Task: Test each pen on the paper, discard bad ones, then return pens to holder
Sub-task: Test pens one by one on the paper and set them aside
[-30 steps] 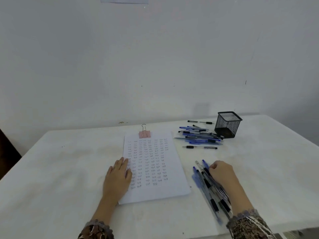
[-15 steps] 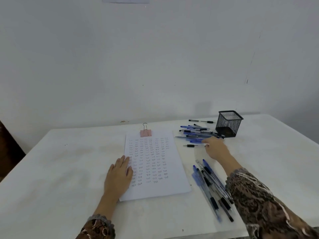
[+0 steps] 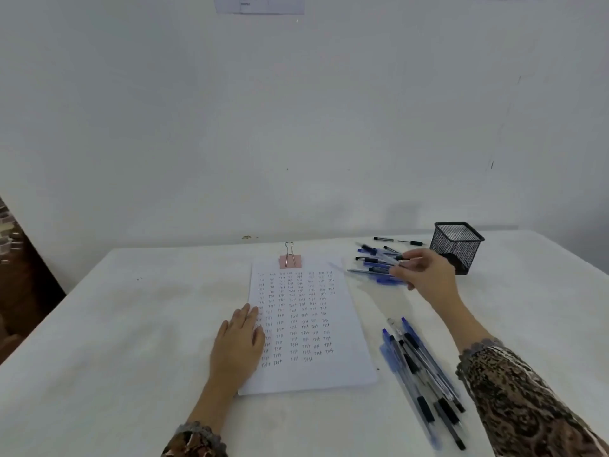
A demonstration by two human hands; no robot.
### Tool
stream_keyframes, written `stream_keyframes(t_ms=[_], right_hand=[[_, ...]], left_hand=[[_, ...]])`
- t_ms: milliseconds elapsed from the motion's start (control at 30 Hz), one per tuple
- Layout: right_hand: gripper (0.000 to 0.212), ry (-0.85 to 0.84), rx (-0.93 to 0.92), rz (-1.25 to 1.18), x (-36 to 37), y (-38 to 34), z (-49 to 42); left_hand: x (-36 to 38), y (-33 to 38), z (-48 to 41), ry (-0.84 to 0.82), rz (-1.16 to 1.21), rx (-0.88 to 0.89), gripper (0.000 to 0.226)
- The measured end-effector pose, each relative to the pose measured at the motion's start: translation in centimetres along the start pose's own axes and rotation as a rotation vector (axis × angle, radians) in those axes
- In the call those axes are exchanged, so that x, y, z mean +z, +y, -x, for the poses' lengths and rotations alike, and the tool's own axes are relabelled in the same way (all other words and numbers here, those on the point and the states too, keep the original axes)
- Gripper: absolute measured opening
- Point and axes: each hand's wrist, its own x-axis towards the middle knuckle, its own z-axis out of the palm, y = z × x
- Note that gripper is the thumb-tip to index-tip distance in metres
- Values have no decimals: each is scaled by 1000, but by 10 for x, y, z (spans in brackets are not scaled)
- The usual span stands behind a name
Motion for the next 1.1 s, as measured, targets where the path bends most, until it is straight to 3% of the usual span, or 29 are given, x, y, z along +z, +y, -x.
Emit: stream_keyframes(t_ms=[167, 300, 467, 533, 633, 767, 900, 1033, 1100], right_hand=[[14, -18, 42, -380, 21, -35, 5], [28, -5, 141, -761, 42, -40, 9], [7, -63, 337, -1325, 75, -32, 16], [9, 26, 383, -1493, 89, -22, 20], [37, 202, 455, -1528, 103, -8, 27], [26, 323, 499, -1557, 110, -1, 30], [34, 302, 468, -1609, 108, -6, 25], [14, 225, 532, -1618, 108, -8, 13], [35, 175, 606, -1593, 114, -1, 7]], left_hand=[[0, -1, -1, 1, -7, -7, 87], [1, -2, 0, 12, 27, -11, 96], [3, -4, -1, 32, 42, 1, 93], [3, -4, -1, 41, 52, 3, 93], [4, -4, -1, 51, 46, 7, 91], [3, -5, -2, 58, 32, 8, 91], [2, -5, 0, 73, 45, 12, 90], [5, -5, -2, 90, 62, 17, 88], [5, -6, -3, 83, 48, 17, 88]])
